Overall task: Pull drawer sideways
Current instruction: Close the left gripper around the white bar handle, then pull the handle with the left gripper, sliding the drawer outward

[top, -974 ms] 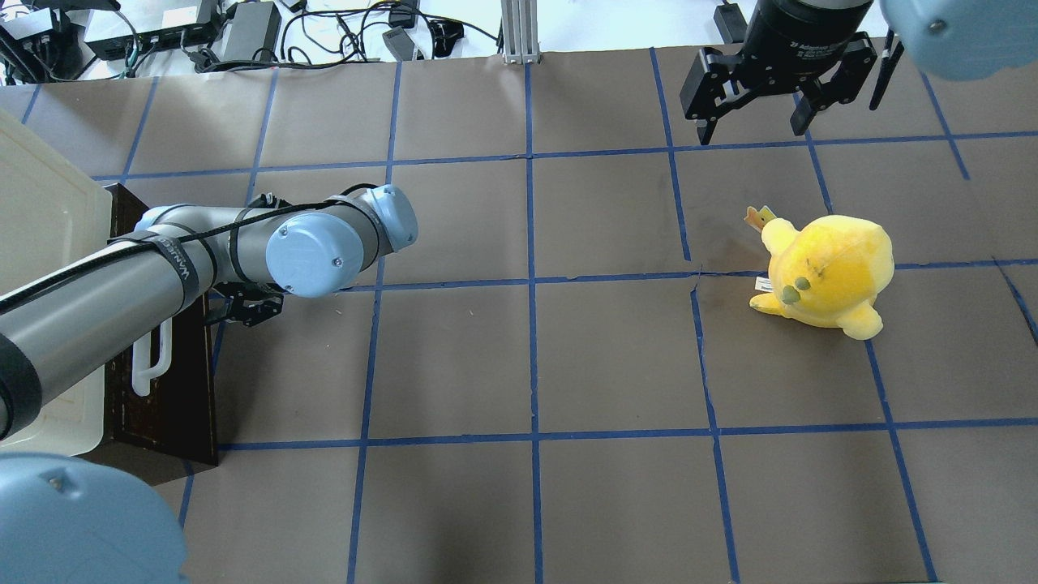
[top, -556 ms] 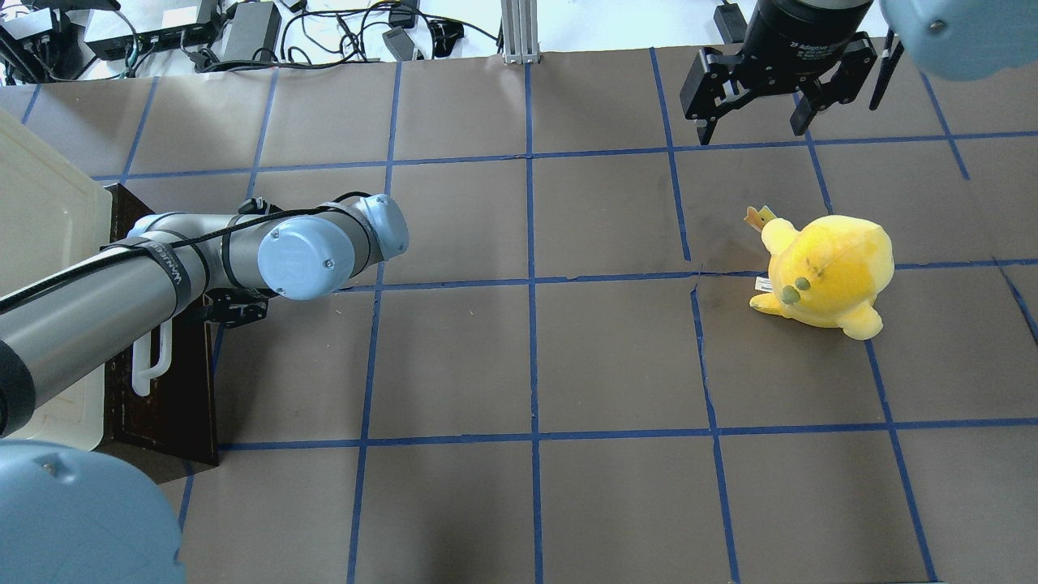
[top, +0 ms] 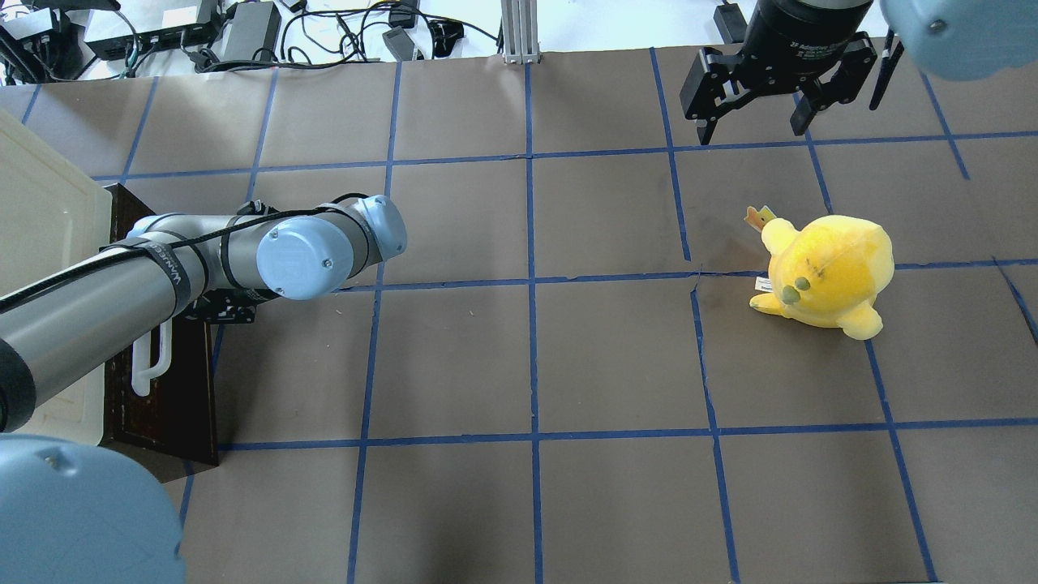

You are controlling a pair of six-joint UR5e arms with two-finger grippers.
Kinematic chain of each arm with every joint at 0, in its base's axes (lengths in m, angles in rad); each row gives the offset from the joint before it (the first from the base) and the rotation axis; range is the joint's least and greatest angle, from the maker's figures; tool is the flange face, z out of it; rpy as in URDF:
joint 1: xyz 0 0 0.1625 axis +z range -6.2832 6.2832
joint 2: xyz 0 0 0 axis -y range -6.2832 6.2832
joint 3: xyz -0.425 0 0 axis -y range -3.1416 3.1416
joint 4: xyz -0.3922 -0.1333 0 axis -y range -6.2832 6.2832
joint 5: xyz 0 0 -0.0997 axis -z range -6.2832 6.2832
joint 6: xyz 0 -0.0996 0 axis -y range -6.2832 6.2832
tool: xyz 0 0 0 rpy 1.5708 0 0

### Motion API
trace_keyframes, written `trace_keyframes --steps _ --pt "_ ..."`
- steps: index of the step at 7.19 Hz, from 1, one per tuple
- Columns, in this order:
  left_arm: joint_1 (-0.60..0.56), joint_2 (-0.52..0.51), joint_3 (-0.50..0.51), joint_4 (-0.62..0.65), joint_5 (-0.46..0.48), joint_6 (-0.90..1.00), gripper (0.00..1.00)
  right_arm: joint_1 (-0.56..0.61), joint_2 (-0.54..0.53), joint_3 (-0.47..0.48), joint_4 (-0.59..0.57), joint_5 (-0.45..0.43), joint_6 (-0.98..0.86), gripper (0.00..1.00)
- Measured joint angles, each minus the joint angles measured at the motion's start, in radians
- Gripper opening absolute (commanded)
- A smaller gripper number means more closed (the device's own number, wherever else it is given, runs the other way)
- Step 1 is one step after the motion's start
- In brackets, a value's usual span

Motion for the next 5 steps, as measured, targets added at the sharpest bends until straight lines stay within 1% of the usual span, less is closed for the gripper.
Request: trace_keyframes --steps 1,2,5 --pt "0.0 -0.001 0.0 0.001 -0.006 -0.001 0.1 0.0 0.0 0.0 0.0 0.0 0.0 1.0" --pt "0.0 -0.001 0.001 0.0 -0.008 -0.001 0.09 0.0 0.0 0.0 0.0 0.0 0.0 1.0" --pt "-0.004 -0.004 0.006 0.0 -0.012 -0.001 0.08 0.0 0.0 0.0 0.0 0.0 0.0 1.0"
